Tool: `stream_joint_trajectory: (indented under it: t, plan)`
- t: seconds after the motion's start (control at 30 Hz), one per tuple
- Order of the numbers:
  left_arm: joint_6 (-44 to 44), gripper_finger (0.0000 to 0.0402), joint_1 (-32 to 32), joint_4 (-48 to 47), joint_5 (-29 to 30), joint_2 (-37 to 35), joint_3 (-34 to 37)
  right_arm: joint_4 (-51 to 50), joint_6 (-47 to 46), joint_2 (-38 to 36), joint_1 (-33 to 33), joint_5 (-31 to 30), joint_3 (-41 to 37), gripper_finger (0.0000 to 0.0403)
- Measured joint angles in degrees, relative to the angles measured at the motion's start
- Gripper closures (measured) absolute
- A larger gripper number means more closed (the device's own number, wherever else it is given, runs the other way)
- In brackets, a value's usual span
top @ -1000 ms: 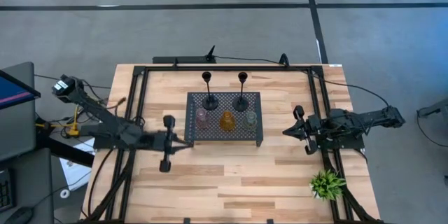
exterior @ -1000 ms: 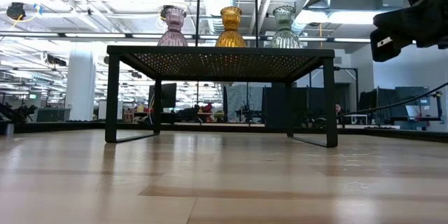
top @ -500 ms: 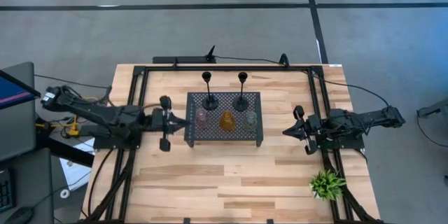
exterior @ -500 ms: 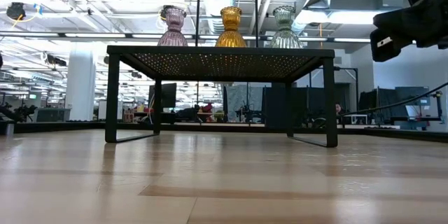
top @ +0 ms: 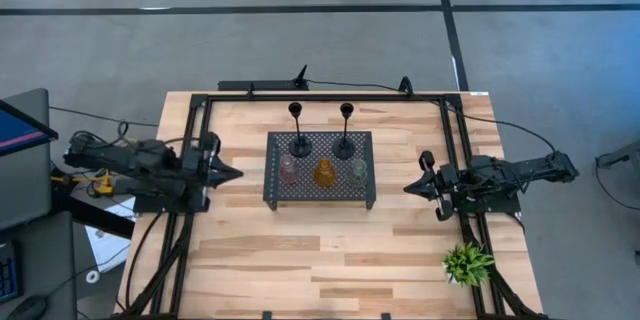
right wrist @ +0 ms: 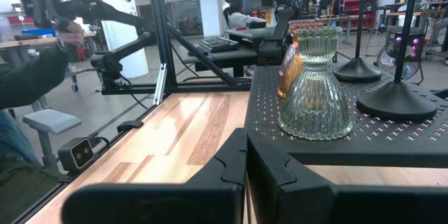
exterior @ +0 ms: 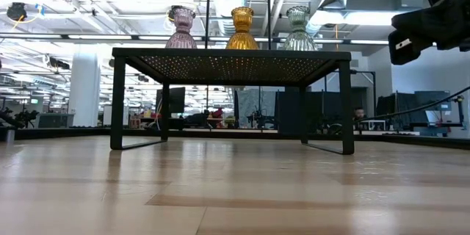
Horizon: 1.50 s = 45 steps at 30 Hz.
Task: Pick & Place candle stick holders
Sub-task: Return to Home Position
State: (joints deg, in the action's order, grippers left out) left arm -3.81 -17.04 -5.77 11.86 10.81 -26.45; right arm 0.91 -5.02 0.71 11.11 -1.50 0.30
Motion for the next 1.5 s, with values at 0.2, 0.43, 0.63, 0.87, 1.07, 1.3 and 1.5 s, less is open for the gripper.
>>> stream_joint_trajectory:
  t: [0.2,0.43,0.63,0.87,1.07,1.3,1.5]
  plan:
    - [0.4,0.0395,0.0,-7.7,0.0,-3.0,0.0,0.0,0.0,0.0,0.0,0.0,0.0,0.0403]
    - [-0.1,0.0396,0.0,-8.4,-1.0,-4.0,0.3,0.0,0.0,0.0,0.0,0.0,0.0,0.0403]
    - [-0.9,0.0396,0.0,-1.6,-3.9,-3.8,9.5,0.0,0.0,0.0,0.0,0.0,0.0,0.0403]
    - [-0.6,0.0396,0.0,7.3,-5.4,-3.9,22.1,0.0,0.0,0.0,0.0,0.0,0.0,0.0403]
    - [1.7,0.0395,-0.1,9.4,-7.7,-3.6,26.1,0.0,0.0,0.0,0.0,0.0,0.0,0.0403]
    - [2.8,0.0394,-0.2,10.0,-7.5,-3.5,26.1,0.0,0.0,0.0,0.0,0.0,0.0,0.0403]
    - [2.7,0.0394,-0.2,10.0,-7.5,-3.5,26.1,0.0,0.0,0.0,0.0,0.0,0.0,0.0403]
